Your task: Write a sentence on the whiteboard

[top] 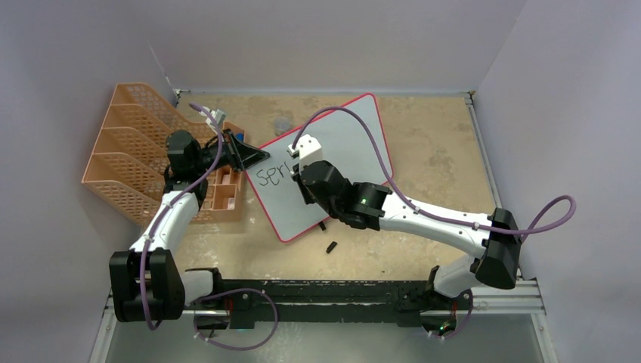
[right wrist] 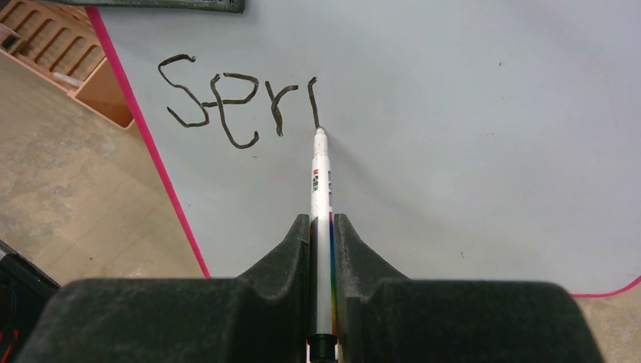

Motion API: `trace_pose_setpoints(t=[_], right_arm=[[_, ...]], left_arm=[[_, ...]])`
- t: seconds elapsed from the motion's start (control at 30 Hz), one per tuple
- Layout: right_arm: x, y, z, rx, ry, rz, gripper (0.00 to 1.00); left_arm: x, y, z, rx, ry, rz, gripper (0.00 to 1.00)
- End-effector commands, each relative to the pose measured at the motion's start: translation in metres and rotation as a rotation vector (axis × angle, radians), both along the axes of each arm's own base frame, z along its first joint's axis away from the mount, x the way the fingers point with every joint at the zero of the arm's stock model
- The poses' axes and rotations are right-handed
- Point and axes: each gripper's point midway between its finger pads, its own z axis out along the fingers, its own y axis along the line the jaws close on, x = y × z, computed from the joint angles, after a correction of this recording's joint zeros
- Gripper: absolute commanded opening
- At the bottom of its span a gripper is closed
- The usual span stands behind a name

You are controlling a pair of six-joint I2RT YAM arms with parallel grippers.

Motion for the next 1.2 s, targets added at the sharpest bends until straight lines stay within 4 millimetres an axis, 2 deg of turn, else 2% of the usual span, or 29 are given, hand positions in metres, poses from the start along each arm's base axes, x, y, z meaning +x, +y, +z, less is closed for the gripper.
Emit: trace_pose_setpoints(t=[0.0,0.3,0.8,1.17], right_arm=[[0.007,-0.011,0.007,0.007,-0.027,-0.064,0.00],[0.013,-0.012,0.018,0.040,-0.058,-0.099,0.00],[0.021,-0.001,0.039,0.088,-0.112,-0.099,0.00],[0.024,0.005,0.047,0.107,-0.133,-0.091,0.00]], left_arm=[[-0.008,-0.008,0.002,0.008,-0.032,-0.062,0.00],[-0.008,-0.008,0.002,0.009,-0.034,-0.063,0.00],[-0.009,-0.009,0.003,0.009,-0.036,-0.068,0.00],[-0.009,-0.009,0.003,0.009,-0.038,-0.067,0.00]])
